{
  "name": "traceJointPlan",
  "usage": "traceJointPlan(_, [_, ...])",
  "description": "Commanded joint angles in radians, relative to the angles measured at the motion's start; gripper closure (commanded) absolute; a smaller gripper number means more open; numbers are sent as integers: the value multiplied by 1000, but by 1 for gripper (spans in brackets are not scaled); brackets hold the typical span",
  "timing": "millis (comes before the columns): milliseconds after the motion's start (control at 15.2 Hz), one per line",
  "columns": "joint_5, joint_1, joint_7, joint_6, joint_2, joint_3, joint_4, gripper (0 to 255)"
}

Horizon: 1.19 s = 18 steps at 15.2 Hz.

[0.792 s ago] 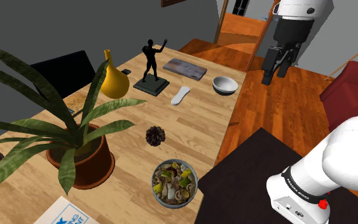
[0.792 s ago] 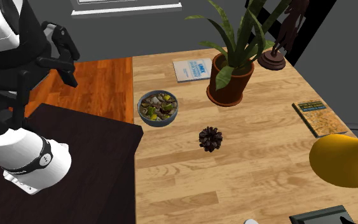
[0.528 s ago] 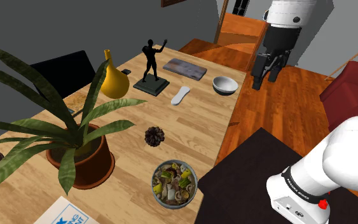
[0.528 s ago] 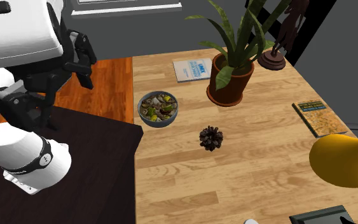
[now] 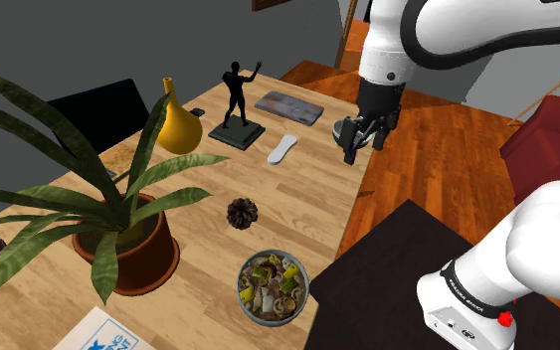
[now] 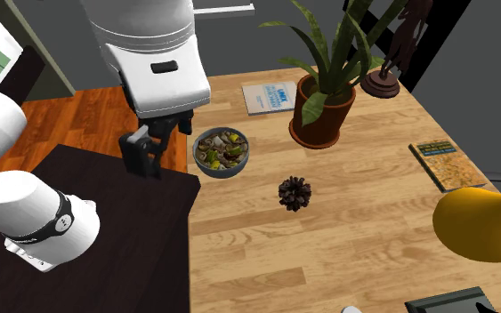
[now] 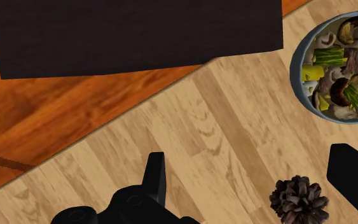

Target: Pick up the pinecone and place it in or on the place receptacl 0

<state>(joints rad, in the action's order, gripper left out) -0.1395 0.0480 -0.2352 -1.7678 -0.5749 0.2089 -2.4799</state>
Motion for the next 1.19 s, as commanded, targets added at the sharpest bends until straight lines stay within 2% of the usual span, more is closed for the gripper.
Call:
traceJointPlan(0, [-2,2,-35,-71,61,33,4,0])
traceJointPlan(264, [13,3,-113,-200,195,100,26,0])
traceJointPlan(528, [61,-3,-207,-316,346,161,72,0])
traceJointPlan(792, [149,-5,-320,-410,510,208,142,0])
traceJointPlan(1122, [302,20,-477,-485,726,223,264,0])
